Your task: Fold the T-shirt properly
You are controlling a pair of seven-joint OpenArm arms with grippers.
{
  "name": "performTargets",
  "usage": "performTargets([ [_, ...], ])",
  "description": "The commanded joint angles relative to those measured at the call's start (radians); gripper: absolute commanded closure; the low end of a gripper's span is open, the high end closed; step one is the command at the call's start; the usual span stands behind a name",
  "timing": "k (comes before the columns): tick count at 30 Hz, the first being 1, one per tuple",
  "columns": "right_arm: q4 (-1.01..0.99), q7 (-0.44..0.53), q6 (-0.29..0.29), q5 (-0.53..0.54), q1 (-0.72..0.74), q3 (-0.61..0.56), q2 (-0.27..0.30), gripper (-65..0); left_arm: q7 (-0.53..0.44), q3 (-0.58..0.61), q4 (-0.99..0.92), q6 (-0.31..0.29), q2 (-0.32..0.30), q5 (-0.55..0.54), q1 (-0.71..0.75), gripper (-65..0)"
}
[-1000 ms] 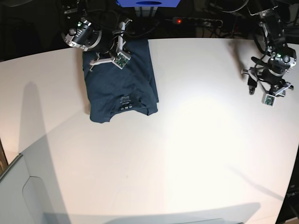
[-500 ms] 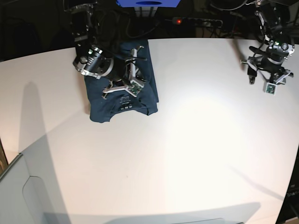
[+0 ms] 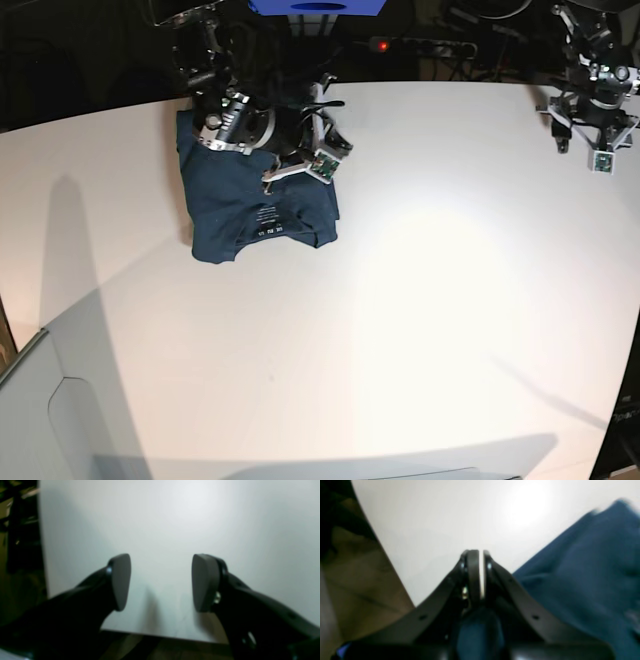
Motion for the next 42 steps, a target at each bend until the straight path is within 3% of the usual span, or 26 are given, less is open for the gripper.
performTargets([
  [1, 0.056, 0.014, 0.006, 0.014, -0.004, 0.001, 0.005, -0.1, -0.018, -0.012, 0.016, 0.001, -0.015, -0.009, 0.000, -37.1],
  [4, 0.154, 0.010, 0.006, 0.013, -0.032, 0.047, 0.046, -0.1, -0.018, -0.023, 0.019, 0.000, -0.015, -0.009, 0.018, -37.1],
  [9, 0.265, 0.010, 0.006, 0.013, -0.087, 0.249, 0.089, -0.1, -0.018, -0.023, 0.021, 0.000, -0.015, -0.021, 0.061, -37.1],
  [14, 0.277, 0.010, 0.009, 0.016, -0.153, 0.455, 0.092, -0.1, -0.018, -0.025, 0.010, 0.000, -0.019, -0.167, 0.132, -37.1],
  [27, 0.082, 0.022, 0.009, 0.017, -0.145, 0.561, 0.088, -0.1, -0.018, -0.026, 0.009, 0.003, -0.013, -0.328, 0.264, -37.1],
  [30, 0.134, 0.022, 0.009, 0.019, -0.165, 0.582, 0.088, -0.1, -0.018, -0.026, 0.009, 0.003, -0.013, -0.365, 0.300, -37.1],
  [36, 0.309, 0.022, 0.010, 0.071, -0.222, 0.705, 0.011, -0.1, -0.018, -0.026, 0.001, 0.001, 0.019, -0.391, 0.330, -37.0],
  [39, 0.305, 0.010, 0.010, 0.079, -0.226, 0.739, 0.011, -0.1, -0.018, -0.025, 0.001, 0.001, 0.051, -0.388, 0.356, -31.1],
  [42, 0.259, 0.019, 0.010, 0.083, -0.266, 0.740, 0.011, -0.1, -0.018, -0.023, -0.022, 0.001, 0.070, -0.388, 0.365, -16.6],
])
